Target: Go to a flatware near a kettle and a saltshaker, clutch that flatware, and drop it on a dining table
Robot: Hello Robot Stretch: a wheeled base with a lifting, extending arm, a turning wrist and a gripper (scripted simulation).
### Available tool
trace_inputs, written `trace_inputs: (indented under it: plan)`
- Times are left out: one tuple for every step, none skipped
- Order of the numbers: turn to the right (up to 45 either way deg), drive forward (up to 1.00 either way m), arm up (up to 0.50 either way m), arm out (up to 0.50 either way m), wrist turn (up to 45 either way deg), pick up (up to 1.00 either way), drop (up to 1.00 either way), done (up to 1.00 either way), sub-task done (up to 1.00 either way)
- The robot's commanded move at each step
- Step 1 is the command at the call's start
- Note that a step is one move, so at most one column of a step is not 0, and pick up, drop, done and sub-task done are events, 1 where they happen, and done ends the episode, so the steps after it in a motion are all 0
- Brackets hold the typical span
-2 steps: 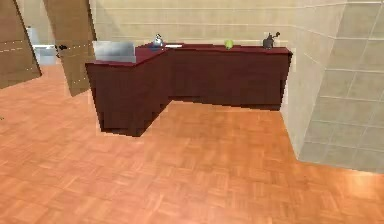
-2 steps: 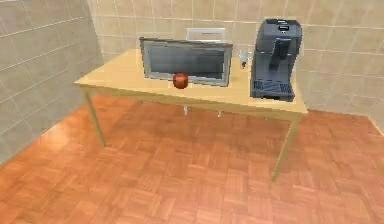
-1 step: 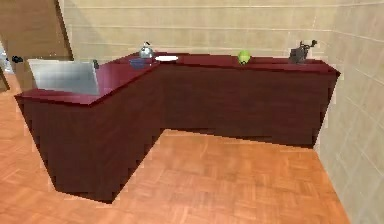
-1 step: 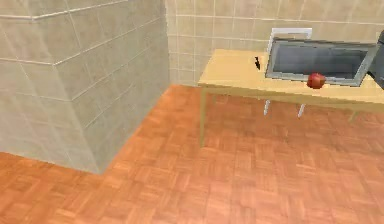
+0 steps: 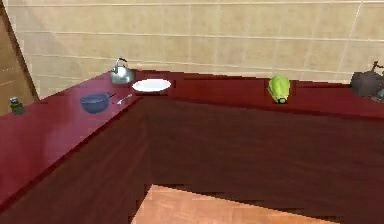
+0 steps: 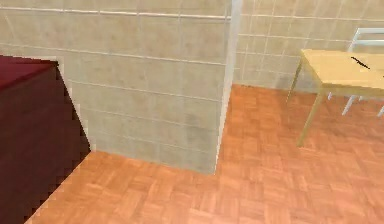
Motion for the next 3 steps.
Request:
trace_inputs:
  plan:
    - [-9.0, 0.0, 0.0, 0.0, 0.0, 0.0, 0.0, 0.0, 0.0]
    - [0.0, 0.3, 0.0, 0.0, 0.0, 0.0, 0.0, 0.0, 0.0]
    - [21.0, 0.0, 0.0, 0.0, 0.0, 0.0, 0.0, 0.0, 0.0]
